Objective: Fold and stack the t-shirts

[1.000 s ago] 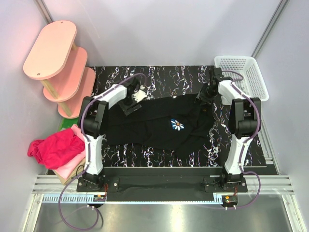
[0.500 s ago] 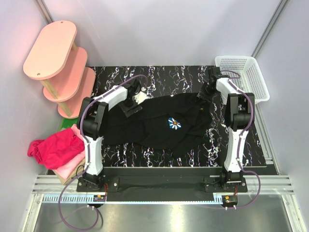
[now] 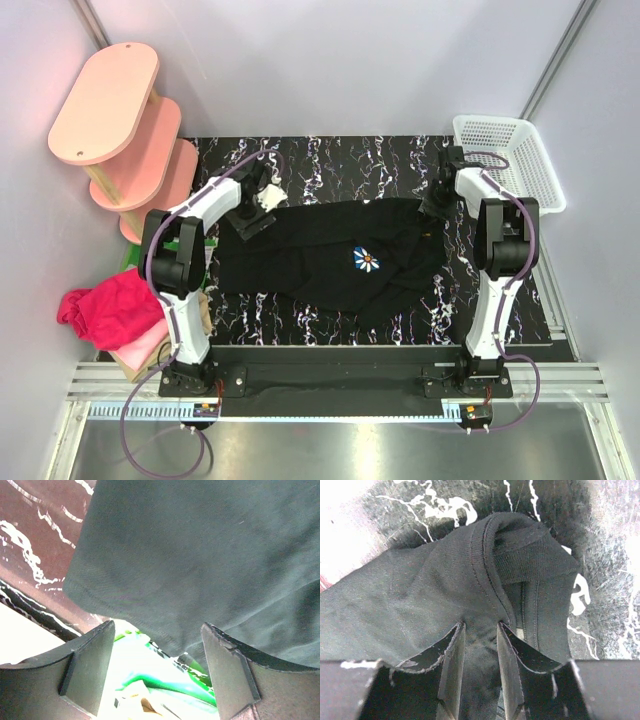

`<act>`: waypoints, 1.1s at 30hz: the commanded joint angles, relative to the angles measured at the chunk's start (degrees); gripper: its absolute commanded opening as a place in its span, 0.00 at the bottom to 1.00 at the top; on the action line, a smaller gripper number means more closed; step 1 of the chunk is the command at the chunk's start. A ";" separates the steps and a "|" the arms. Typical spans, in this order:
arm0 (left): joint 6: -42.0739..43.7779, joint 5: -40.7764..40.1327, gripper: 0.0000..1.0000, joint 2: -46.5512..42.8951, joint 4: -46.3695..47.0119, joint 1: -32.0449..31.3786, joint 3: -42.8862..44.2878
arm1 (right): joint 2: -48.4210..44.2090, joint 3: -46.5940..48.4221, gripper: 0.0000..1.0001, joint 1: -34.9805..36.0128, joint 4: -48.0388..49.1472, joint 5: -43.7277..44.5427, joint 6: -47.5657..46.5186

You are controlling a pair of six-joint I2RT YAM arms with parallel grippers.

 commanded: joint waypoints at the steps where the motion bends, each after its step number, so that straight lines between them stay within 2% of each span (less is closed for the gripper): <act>1: 0.10 1.00 0.75 -0.27 0.72 0.09 2.76 | -3.08 4.70 0.41 0.91 -0.99 4.23 -0.90; 6: -0.34 1.54 0.75 -1.24 0.55 -0.61 3.38 | -1.94 12.52 0.43 6.00 -3.98 4.94 -1.78; 9: -0.34 0.66 0.75 0.07 0.64 -1.14 3.12 | -0.97 13.94 0.43 8.55 -4.60 5.02 -1.78; 22: 0.89 -2.86 0.76 7.10 0.28 -1.23 5.66 | 2.18 7.79 0.42 9.53 -4.42 4.23 -2.39; 25: 0.37 -3.56 0.76 10.51 -0.59 -0.79 9.17 | 5.16 10.51 0.41 9.53 -5.12 3.71 -2.75; 28: -1.21 -3.39 0.77 15.70 -4.28 0.26 16.28 | 9.03 15.94 0.42 9.36 -6.35 3.70 -2.75; 33: -3.06 -4.00 0.76 22.92 -9.38 1.58 29.64 | 16.32 25.79 0.42 6.64 -9.16 -1.38 -1.69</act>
